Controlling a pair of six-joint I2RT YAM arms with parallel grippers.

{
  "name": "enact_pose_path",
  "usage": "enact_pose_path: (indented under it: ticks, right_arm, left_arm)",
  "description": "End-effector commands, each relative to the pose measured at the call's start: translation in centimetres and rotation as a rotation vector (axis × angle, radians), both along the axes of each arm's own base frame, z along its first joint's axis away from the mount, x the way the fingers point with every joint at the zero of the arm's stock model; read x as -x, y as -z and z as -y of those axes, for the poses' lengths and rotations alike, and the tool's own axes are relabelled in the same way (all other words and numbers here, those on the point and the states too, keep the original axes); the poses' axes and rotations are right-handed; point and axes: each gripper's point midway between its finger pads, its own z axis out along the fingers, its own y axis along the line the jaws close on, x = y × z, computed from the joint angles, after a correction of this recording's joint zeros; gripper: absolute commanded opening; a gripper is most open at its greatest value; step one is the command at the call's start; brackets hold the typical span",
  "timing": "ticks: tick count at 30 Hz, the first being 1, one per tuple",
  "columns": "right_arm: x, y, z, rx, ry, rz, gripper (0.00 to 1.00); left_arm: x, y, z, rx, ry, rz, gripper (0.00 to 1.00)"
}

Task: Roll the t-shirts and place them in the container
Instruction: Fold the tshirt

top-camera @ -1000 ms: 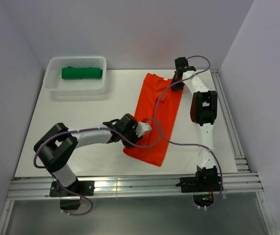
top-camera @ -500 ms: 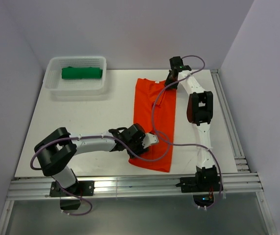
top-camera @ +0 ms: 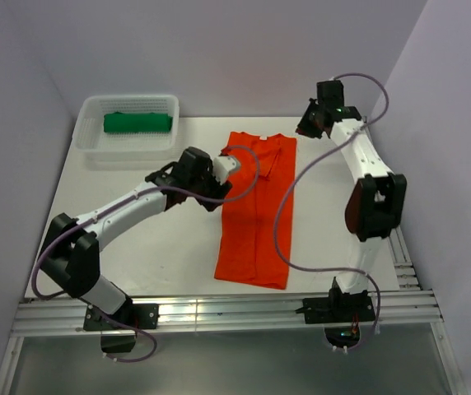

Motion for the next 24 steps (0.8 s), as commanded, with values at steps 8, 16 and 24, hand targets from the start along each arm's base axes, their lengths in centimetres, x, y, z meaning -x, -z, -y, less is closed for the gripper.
enact_pose_path:
  ticks: [8,16,24]
  right_arm:
    - [8.7,1.8,-0.4,-0.036,-0.072,0.031,0.24]
    - [11.7,6.6,-0.2,-0.053,-0.058,-0.042,0.34]
    - [4.4,8.8,0.2,-0.027,-0.025,-0.122,0.33]
  left_arm:
    - [-8.2,-1.3,0.5,0.085,-0.081,-0.093,0.61]
    - [-13.6,0.6,1.2,0.075,-0.162,-0.075,0.61]
    - [-21.2,3.1,1.5,0.093,-0.261,-0.072,0.62]
